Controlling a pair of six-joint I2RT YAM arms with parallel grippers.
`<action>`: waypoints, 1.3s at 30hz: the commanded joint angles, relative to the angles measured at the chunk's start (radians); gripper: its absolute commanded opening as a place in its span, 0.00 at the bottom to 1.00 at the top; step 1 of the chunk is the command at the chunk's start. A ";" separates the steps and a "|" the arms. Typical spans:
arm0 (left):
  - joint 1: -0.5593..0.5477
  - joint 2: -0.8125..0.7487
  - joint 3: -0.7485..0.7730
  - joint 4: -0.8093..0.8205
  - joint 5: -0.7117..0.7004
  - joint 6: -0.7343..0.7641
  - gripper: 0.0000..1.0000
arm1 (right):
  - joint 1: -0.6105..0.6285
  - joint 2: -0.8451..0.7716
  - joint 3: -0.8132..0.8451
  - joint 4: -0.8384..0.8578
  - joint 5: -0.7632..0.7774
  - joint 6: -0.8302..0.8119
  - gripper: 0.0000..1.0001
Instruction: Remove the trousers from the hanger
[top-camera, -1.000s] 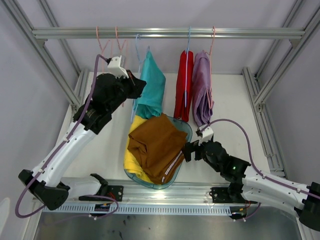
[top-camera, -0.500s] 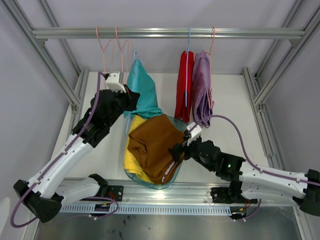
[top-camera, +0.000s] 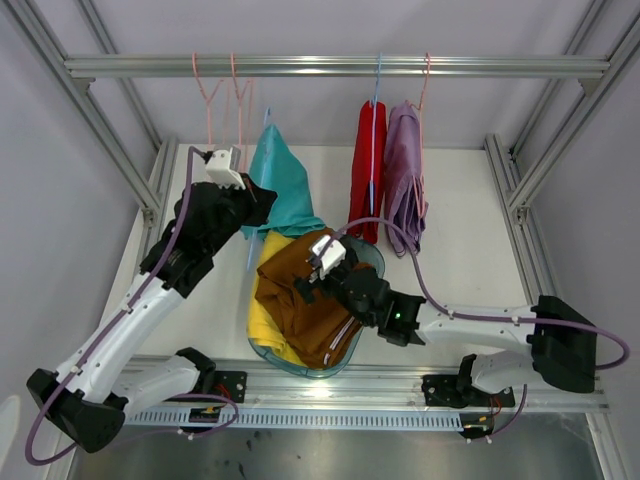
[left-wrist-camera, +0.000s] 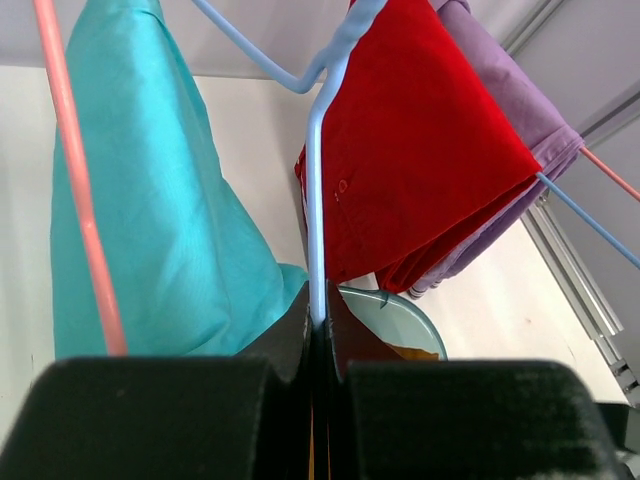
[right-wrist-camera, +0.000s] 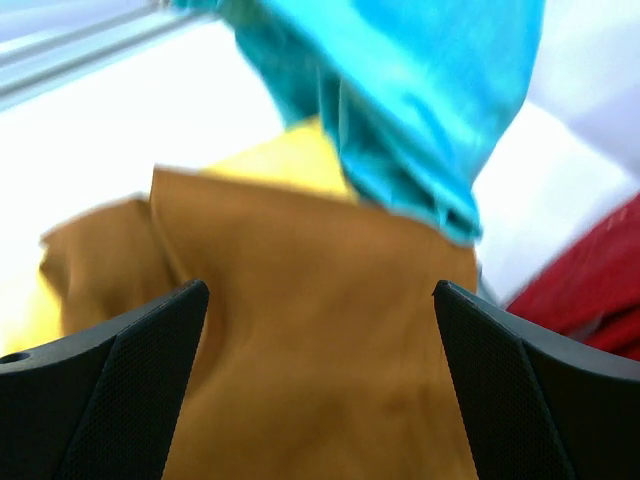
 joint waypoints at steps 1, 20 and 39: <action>0.025 -0.039 -0.003 0.066 0.067 -0.023 0.00 | -0.032 0.070 0.090 0.226 0.005 -0.093 1.00; 0.153 -0.004 -0.003 0.076 0.229 -0.095 0.00 | -0.164 0.400 0.391 0.245 -0.213 -0.050 1.00; 0.174 -0.001 -0.003 0.086 0.279 -0.109 0.01 | -0.220 0.612 0.492 0.448 -0.096 -0.112 1.00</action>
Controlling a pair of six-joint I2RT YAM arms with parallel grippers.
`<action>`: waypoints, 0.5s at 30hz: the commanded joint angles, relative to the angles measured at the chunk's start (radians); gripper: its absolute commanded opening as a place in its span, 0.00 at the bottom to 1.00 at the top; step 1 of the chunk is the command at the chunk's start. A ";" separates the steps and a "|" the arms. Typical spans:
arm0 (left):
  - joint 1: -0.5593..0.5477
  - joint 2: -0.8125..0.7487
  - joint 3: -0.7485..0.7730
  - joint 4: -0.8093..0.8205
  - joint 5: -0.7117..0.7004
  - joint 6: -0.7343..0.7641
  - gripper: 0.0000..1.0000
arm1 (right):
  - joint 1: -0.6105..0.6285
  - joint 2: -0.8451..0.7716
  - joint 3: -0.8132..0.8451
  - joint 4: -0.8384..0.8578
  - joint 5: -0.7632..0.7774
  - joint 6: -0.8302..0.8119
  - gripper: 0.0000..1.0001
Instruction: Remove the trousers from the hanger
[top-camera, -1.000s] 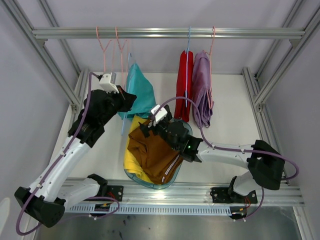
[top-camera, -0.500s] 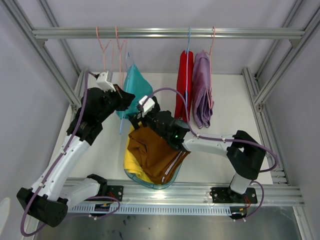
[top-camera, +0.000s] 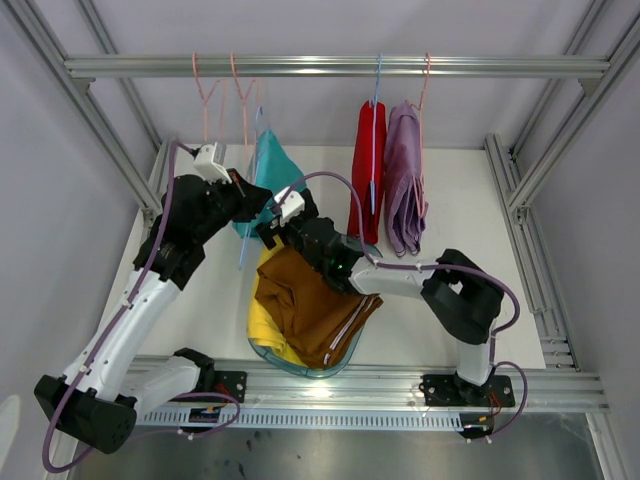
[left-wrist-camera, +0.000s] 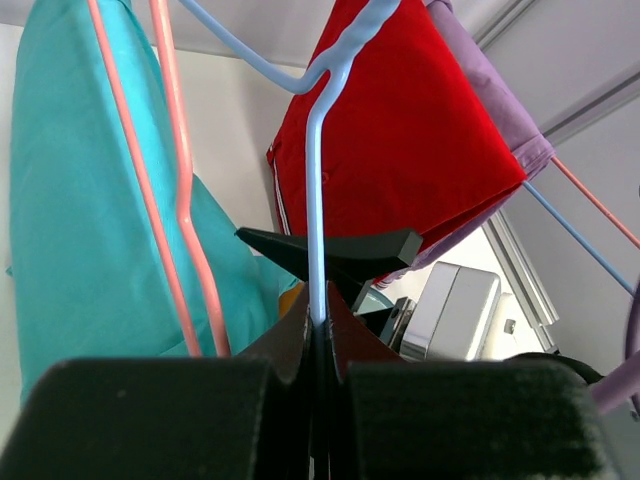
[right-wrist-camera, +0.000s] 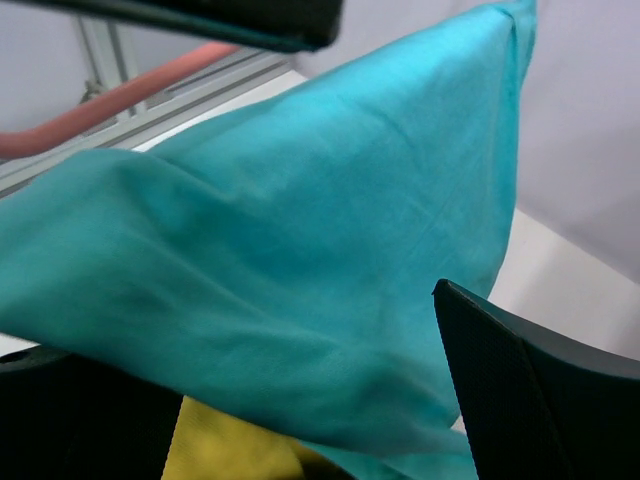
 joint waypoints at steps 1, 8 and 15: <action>0.009 -0.010 0.007 0.086 0.046 -0.013 0.01 | -0.008 0.035 0.022 0.192 0.068 -0.053 0.99; 0.021 -0.012 0.006 0.081 0.055 -0.018 0.01 | -0.008 0.119 0.013 0.385 0.085 -0.110 0.99; 0.041 -0.006 0.003 0.086 0.076 -0.032 0.00 | -0.011 0.101 0.016 0.394 0.047 -0.090 0.67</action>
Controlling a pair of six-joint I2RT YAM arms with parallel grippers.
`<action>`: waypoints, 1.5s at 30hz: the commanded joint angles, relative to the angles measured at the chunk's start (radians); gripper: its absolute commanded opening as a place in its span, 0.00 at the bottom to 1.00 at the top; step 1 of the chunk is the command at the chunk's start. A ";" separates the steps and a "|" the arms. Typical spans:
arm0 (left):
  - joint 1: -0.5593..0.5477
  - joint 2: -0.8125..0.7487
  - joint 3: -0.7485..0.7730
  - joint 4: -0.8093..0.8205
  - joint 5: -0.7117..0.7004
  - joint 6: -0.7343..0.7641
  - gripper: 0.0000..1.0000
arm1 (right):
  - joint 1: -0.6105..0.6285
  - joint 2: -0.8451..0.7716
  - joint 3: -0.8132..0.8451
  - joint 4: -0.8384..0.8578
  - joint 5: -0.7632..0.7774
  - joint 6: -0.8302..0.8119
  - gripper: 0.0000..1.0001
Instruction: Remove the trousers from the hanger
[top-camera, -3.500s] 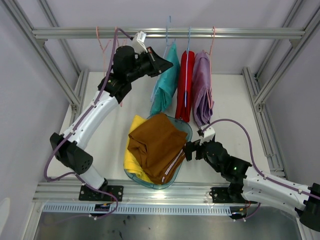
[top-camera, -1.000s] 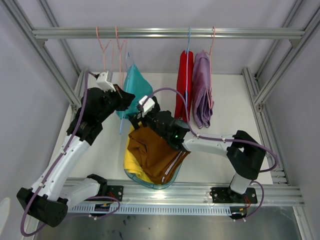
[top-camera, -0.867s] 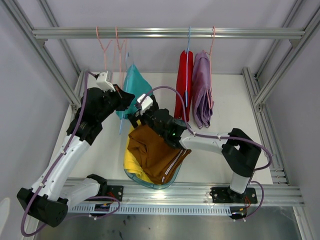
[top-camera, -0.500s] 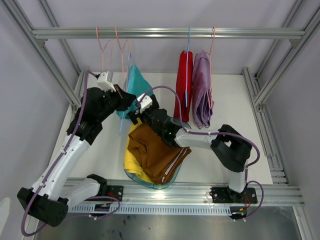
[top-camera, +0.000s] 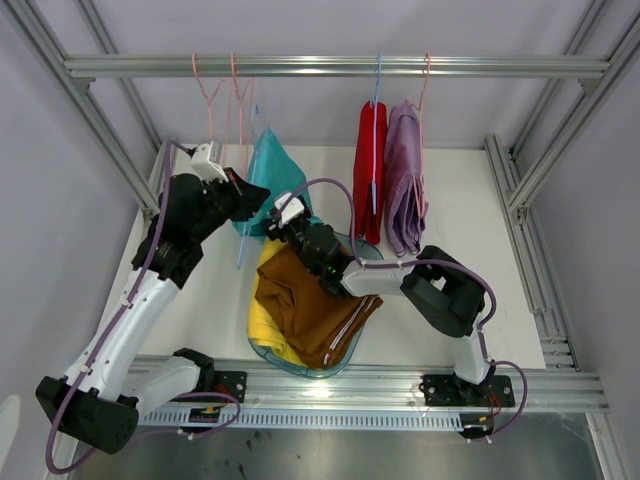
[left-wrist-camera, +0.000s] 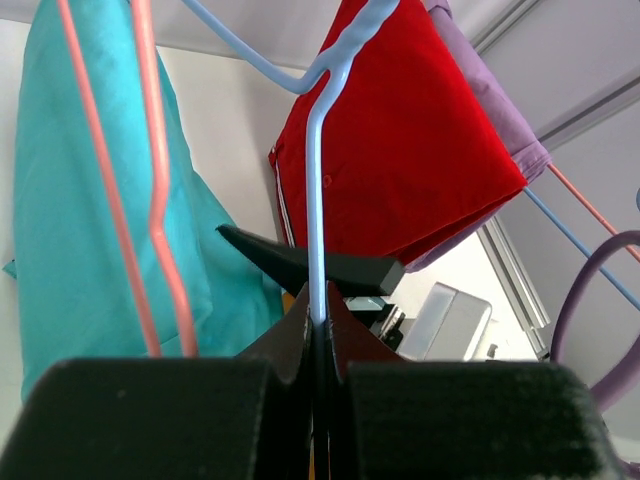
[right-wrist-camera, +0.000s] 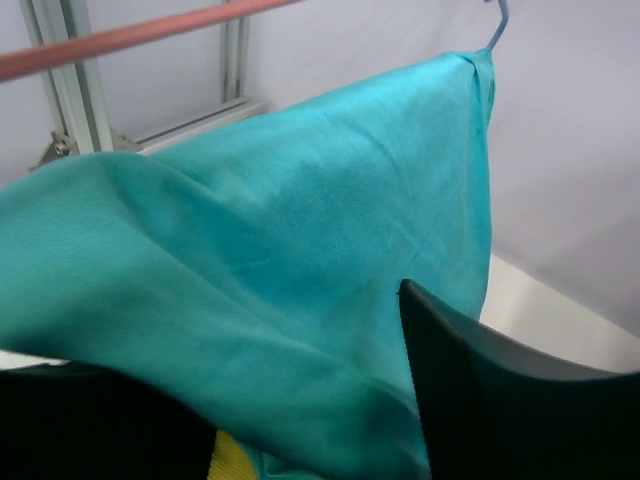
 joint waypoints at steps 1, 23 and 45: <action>0.016 -0.004 0.005 0.085 0.046 -0.015 0.00 | -0.009 -0.025 0.020 0.105 -0.007 -0.002 0.56; 0.026 0.022 -0.004 0.088 0.034 -0.024 0.01 | -0.026 -0.232 0.230 -0.266 -0.011 -0.002 0.00; 0.034 0.040 -0.001 0.068 -0.001 -0.026 0.00 | -0.084 -0.389 0.613 -0.657 0.051 -0.095 0.00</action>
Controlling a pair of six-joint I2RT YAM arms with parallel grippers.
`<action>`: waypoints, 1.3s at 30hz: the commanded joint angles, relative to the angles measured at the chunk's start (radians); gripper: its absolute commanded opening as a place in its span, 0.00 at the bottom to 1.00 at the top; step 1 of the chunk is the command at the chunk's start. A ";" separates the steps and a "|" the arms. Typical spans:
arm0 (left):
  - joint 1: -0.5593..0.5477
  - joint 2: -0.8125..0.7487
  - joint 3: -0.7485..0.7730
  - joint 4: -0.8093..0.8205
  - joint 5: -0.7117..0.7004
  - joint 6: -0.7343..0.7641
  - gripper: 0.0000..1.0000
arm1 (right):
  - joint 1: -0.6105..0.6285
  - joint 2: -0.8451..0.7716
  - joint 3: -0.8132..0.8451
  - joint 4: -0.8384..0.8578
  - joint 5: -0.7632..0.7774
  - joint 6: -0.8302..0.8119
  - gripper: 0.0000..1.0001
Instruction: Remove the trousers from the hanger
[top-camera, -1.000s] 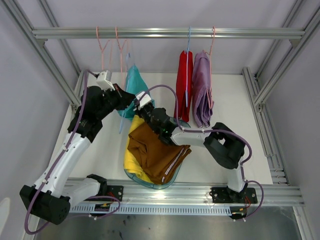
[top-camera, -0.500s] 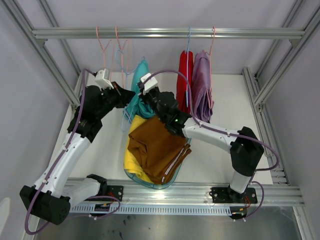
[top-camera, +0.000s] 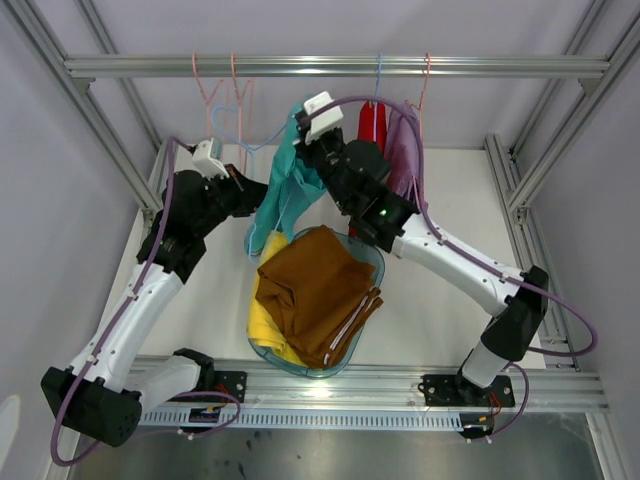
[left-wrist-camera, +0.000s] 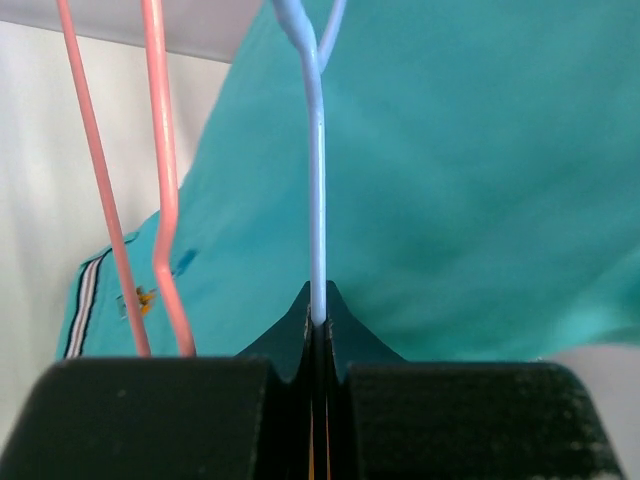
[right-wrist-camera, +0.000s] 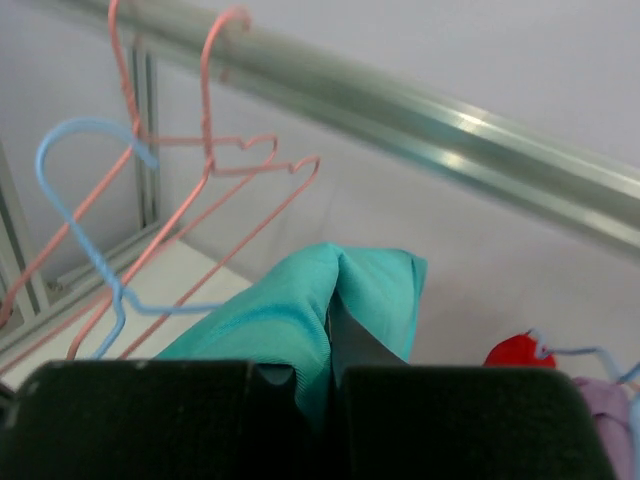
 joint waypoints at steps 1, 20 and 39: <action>0.012 0.002 0.004 0.012 -0.015 -0.006 0.00 | -0.012 -0.046 0.226 0.031 0.024 -0.039 0.00; 0.009 0.022 0.004 0.019 0.016 -0.005 0.00 | -0.015 -0.293 0.239 -0.124 0.090 -0.122 0.00; -0.202 0.034 0.068 -0.089 -0.203 0.130 0.00 | -0.046 -0.276 0.350 -0.202 0.107 -0.125 0.00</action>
